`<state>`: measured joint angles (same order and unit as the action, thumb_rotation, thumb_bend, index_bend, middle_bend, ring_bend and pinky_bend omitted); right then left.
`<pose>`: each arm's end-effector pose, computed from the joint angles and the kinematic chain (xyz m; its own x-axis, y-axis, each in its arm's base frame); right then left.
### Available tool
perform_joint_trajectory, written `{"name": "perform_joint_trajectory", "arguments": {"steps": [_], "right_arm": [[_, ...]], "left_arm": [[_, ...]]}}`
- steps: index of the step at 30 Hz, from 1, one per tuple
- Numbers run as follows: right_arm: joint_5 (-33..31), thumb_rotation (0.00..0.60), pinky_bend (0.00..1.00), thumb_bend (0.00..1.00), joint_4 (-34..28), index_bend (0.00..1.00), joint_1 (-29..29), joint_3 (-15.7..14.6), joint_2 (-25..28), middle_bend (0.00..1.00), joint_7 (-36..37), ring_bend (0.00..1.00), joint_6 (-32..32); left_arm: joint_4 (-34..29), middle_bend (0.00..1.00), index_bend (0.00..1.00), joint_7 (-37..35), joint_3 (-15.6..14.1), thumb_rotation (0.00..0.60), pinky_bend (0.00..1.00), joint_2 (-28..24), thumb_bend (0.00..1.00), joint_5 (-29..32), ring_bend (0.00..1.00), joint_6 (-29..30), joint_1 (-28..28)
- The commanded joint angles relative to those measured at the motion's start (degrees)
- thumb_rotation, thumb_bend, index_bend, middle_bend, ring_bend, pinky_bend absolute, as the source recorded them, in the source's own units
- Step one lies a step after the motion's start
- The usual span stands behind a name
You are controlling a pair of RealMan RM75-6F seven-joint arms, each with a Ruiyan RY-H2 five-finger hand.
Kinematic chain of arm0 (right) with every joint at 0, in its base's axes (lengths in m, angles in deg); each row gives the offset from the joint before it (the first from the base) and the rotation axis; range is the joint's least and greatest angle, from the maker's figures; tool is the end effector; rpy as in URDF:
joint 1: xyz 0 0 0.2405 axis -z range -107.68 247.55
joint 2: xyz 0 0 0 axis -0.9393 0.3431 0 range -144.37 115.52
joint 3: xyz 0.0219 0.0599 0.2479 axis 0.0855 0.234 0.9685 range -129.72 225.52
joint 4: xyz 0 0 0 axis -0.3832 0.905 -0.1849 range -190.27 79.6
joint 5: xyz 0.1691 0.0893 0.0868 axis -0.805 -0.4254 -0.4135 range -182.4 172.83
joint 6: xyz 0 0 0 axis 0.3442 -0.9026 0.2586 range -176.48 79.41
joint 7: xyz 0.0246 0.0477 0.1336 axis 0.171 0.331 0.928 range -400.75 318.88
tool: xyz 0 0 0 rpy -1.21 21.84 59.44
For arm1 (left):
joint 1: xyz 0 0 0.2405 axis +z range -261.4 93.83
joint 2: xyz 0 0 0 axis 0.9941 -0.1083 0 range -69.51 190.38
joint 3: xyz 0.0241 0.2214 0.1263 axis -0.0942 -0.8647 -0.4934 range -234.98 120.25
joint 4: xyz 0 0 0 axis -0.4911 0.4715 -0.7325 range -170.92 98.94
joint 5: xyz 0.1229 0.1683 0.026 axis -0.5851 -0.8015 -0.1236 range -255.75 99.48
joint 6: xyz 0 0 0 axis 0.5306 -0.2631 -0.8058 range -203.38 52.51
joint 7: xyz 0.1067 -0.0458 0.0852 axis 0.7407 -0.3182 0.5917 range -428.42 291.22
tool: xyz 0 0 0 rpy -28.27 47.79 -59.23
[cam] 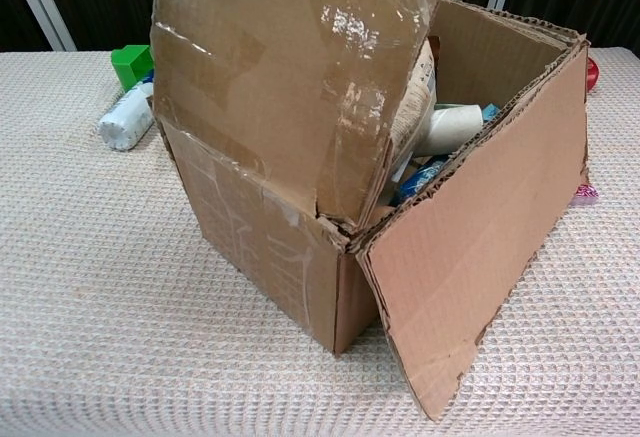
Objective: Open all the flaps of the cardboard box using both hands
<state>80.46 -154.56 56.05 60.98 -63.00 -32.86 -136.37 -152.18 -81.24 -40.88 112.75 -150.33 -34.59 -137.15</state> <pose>-0.2380 -0.2528 0.2625 0.3363 0.2797 0.8993 -0.8949 -0.2026 0.3977 -0.0248 0.3196 0.1200 0.2847 0.4577 0.8423 0.8035 -0.5932 0.0508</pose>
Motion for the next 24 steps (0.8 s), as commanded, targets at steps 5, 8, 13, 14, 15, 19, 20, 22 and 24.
{"name": "perform_joint_trajectory", "arguments": {"steps": [5, 8, 13, 14, 15, 19, 20, 22, 24], "right_arm": [[0.0, 0.538, 0.0, 0.45, -0.3, 0.0, -0.3, 0.0, -0.5, 0.0, -1.2, 0.0, 0.6], [0.1, 0.539, 0.0, 0.45, -0.9, 0.0, -0.3, 0.1, -0.3, 0.0, -1.8, 0.0, 0.5], [0.2, 0.539, 0.0, 0.45, -1.4, 0.0, -0.2, 0.1, -0.3, 0.0, -2.5, 0.0, 0.5], [0.1, 0.539, 0.0, 0.45, -1.4, 0.0, -0.2, 0.0, -0.4, 0.0, -2.6, 0.0, 0.6], [0.1, 0.539, 0.0, 0.45, -1.3, 0.0, -0.1, 0.0, -0.5, 0.0, -2.6, 0.0, 0.6], [0.1, 0.54, 0.0, 0.45, -1.0, 0.0, 0.0, -0.2, -0.8, 0.0, -2.7, 0.0, 0.7], [0.1, 0.538, 0.0, 0.45, -1.0, 0.0, 0.0, -0.2, -0.9, 0.0, -2.8, 0.0, 0.7], [0.4, 0.537, 0.0, 0.45, -0.9, 0.0, 0.1, -0.3, -0.9, 0.0, -2.9, 0.0, 0.6], [0.7, 0.537, 0.0, 0.45, -1.0, 0.0, 0.3, -0.5, -0.9, 0.0, -3.3, 0.0, 0.5]], "left_arm": [[-4.0, 0.7, 0.11, -5.6, 0.1, 0.0, 0.2, -5.6, 0.02, -2.9, 0.18, 0.8, 3.5], [-5.8, 0.71, 0.11, -8.8, -0.3, 0.0, 0.2, -8.1, 0.02, -5.1, 0.18, 0.8, 5.1], [-8.2, 0.77, 0.1, -12.7, -1.4, 0.0, 0.2, -12.2, 0.02, -9.5, 0.21, 1.1, 7.6], [-8.5, 0.78, 0.1, -13.5, -1.7, 0.0, 0.2, -13.0, 0.02, -10.1, 0.22, 1.2, 8.1], [-8.8, 0.79, 0.1, -14.5, -2.1, 0.0, 0.2, -14.1, 0.02, -11.0, 0.23, 1.0, 8.7], [-8.8, 0.84, 0.1, -16.3, -3.9, 0.002, 0.2, -16.9, 0.02, -13.4, 0.26, -0.2, 10.2], [-8.7, 0.84, 0.1, -16.8, -4.2, 0.001, 0.2, -17.4, 0.02, -13.7, 0.27, -0.4, 10.5], [-8.2, 0.85, 0.1, -17.7, -4.7, 0.001, 0.2, -17.8, 0.02, -14.3, 0.27, 0.0, 11.1], [-7.3, 0.83, 0.1, -18.4, -5.0, 0.0, 0.2, -17.7, 0.02, -14.7, 0.27, 1.0, 11.9]]}}
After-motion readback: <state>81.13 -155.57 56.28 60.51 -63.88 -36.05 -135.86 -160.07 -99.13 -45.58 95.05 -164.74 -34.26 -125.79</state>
